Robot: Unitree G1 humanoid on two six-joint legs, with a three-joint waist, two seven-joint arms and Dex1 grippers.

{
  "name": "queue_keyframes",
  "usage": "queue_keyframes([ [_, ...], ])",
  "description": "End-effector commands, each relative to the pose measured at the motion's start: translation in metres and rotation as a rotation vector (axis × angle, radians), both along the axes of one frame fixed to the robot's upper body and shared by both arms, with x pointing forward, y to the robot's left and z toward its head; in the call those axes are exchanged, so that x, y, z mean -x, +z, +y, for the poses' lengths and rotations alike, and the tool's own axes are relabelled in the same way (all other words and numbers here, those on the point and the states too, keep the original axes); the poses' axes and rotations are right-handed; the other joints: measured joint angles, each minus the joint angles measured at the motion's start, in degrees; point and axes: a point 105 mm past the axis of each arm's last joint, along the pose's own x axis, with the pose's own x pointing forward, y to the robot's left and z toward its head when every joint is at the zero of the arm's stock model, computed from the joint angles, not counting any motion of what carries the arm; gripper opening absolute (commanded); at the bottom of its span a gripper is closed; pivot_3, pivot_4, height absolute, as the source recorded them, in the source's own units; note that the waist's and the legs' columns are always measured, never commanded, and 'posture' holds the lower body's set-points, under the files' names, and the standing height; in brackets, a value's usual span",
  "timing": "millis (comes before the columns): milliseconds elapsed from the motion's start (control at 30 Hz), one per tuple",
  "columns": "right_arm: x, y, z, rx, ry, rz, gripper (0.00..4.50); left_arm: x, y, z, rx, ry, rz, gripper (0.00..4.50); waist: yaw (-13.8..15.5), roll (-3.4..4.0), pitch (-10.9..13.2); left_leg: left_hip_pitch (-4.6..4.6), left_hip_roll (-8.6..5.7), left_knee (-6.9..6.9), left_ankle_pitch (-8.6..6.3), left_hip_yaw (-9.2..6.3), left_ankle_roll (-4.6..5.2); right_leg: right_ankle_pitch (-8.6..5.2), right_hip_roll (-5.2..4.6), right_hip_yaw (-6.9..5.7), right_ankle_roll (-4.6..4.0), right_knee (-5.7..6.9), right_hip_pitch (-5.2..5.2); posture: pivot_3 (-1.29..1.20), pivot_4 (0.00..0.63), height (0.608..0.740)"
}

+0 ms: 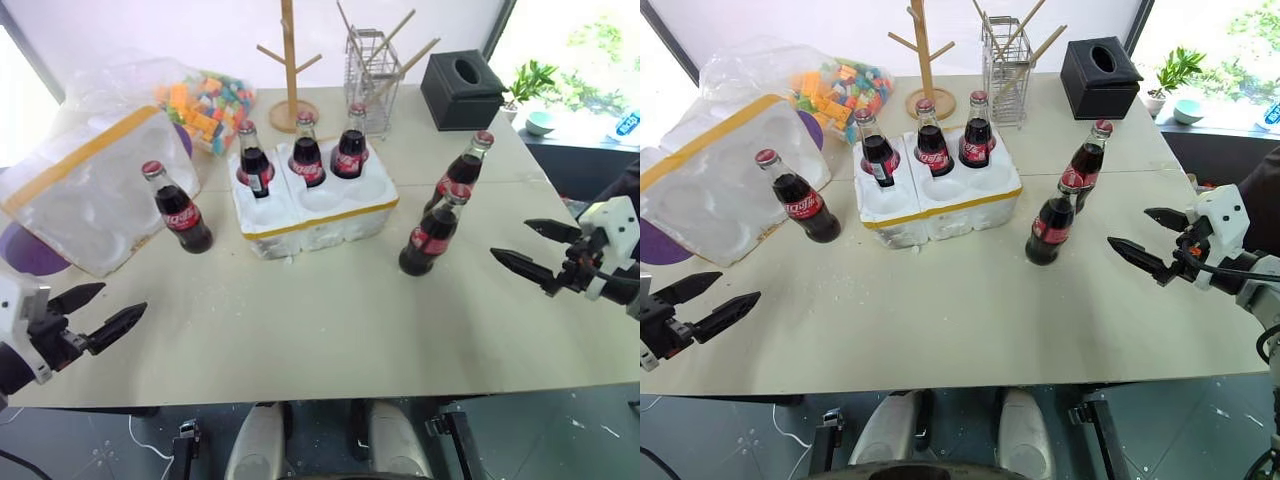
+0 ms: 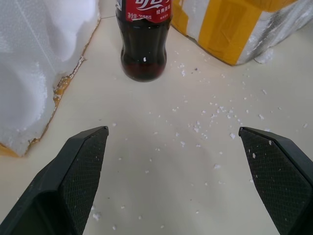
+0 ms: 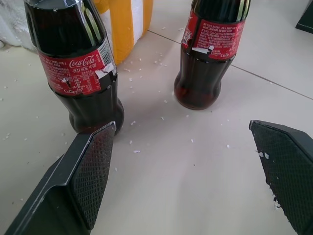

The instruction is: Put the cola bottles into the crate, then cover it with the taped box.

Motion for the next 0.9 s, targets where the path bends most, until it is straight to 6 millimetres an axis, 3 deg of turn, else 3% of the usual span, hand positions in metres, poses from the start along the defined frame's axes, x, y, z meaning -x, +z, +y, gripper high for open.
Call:
queue_keyframes([
  [33,0.001,0.016,-0.004,0.008,-0.004,-0.062,4.50,0.001,0.009,0.001,-0.005,-0.007,-0.025,4.46,0.0,0.00,0.0,0.01,0.00,0.00,0.00,0.02,0.00,0.01,0.00,0.02,-0.01,0.00,-0.01,0.00,0.150,0.740],
  [400,0.005,0.021,-0.008,-0.020,-0.001,-0.040,4.50,-0.004,0.017,0.006,0.027,0.014,-0.044,4.46,0.0,0.00,0.0,0.06,0.02,-0.02,0.00,0.14,0.00,0.05,0.00,0.08,-0.07,0.02,-0.02,0.00,0.150,0.740],
  [633,0.009,0.041,-0.015,0.037,0.010,-0.064,4.50,-0.019,0.028,-0.003,0.039,-0.032,-0.109,4.46,0.0,-0.02,0.0,0.08,0.03,-0.01,0.00,0.21,0.00,0.06,0.00,0.12,-0.08,0.02,-0.02,0.00,0.150,0.740],
  [900,0.018,0.048,-0.008,0.032,0.040,-0.059,4.50,-0.029,0.021,-0.006,0.042,-0.061,-0.095,4.46,0.0,-0.03,0.0,0.21,0.08,-0.10,0.00,0.39,0.01,0.07,0.02,0.24,-0.08,0.06,-0.02,0.00,0.150,0.740],
])
